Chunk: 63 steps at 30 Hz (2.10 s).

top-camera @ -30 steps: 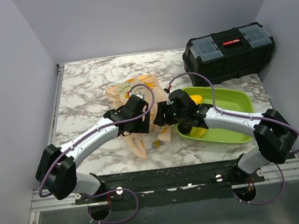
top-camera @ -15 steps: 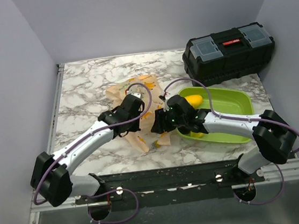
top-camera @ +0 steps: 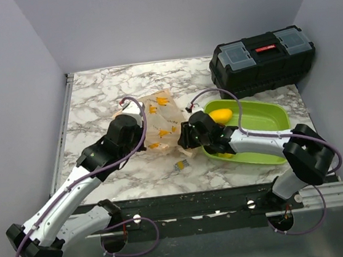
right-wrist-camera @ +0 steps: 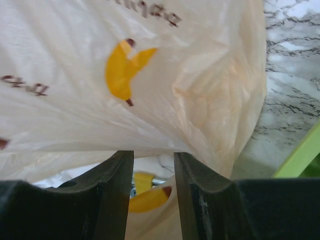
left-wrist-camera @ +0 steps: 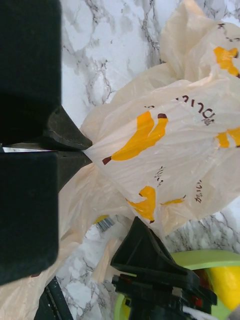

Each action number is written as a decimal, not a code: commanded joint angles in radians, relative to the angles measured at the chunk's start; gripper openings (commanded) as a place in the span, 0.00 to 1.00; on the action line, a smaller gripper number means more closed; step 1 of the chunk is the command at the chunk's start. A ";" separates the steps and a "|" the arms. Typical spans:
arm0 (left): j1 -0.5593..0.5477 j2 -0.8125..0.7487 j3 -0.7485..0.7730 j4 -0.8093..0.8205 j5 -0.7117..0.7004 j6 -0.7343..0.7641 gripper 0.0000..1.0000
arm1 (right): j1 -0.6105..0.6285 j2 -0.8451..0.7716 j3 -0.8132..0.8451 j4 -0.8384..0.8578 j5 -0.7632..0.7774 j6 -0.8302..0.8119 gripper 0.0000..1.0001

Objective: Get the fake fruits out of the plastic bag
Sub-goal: Adjust the plastic bag at the center of the board.

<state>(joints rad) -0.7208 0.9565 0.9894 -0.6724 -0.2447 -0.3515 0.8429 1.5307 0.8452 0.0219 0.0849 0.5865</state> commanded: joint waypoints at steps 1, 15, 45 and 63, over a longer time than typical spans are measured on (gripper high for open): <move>0.035 -0.099 -0.072 0.090 0.029 -0.006 0.00 | 0.004 0.080 -0.003 -0.011 0.100 -0.016 0.41; 0.056 -0.092 -0.088 0.098 0.116 0.006 0.00 | 0.043 -0.052 0.023 0.143 -0.223 -0.120 0.57; 0.057 -0.138 -0.149 -0.011 0.104 -0.071 0.00 | 0.176 0.240 0.175 0.293 0.023 -0.040 0.47; 0.058 -0.113 -0.167 -0.048 0.076 -0.071 0.00 | 0.135 0.344 0.309 0.632 0.616 -0.148 0.51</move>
<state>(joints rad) -0.6674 0.8322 0.8162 -0.6777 -0.1249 -0.4160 1.0111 1.8572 1.0908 0.4896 0.5053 0.5217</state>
